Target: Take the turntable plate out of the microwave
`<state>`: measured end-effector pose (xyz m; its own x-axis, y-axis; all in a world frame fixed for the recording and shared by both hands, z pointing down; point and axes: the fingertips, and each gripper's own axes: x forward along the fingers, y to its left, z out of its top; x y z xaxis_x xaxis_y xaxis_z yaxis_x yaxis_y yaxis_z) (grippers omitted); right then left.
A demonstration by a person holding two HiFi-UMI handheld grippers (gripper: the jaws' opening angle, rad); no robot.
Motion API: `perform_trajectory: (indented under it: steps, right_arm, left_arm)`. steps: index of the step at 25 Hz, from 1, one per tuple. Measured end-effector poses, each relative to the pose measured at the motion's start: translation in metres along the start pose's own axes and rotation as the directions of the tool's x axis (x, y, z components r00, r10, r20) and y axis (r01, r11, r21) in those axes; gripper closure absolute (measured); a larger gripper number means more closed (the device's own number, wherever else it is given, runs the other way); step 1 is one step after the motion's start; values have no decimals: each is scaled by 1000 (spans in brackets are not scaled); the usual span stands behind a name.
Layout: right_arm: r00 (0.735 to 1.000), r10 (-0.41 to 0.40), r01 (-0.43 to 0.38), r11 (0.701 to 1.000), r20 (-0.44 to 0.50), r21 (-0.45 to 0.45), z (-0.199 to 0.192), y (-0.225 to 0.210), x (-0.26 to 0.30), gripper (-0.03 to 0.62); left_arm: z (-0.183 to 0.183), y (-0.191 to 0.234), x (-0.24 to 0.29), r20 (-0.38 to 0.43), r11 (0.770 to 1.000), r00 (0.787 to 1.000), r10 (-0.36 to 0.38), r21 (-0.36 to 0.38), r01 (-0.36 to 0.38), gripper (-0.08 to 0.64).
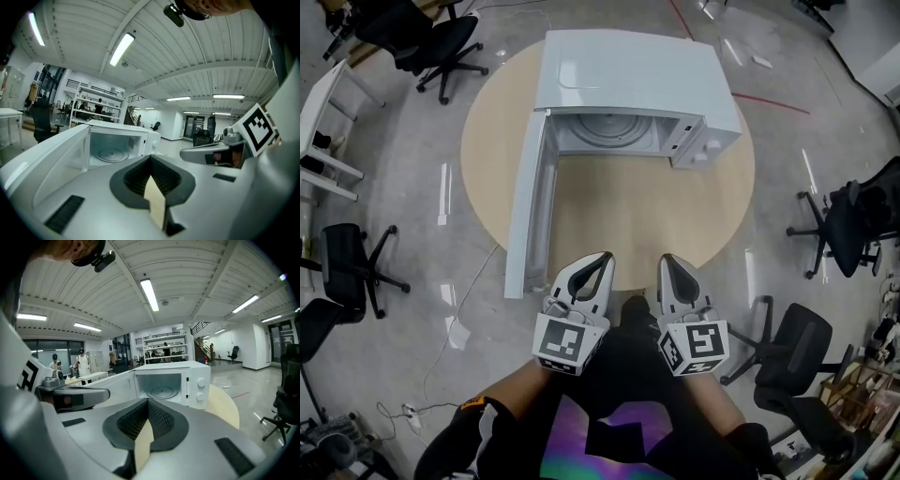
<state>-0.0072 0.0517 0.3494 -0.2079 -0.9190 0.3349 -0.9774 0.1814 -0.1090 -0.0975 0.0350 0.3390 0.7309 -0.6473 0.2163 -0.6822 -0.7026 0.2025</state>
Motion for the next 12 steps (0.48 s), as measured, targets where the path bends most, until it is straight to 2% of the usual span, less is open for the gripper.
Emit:
perform_trajectory:
  steps: [12]
  right_arm:
    - [989, 149, -149, 989, -1, -7, 19, -40, 44, 577]
  left_arm:
    - [10, 13, 43, -24, 985, 985, 170, -22, -170, 512]
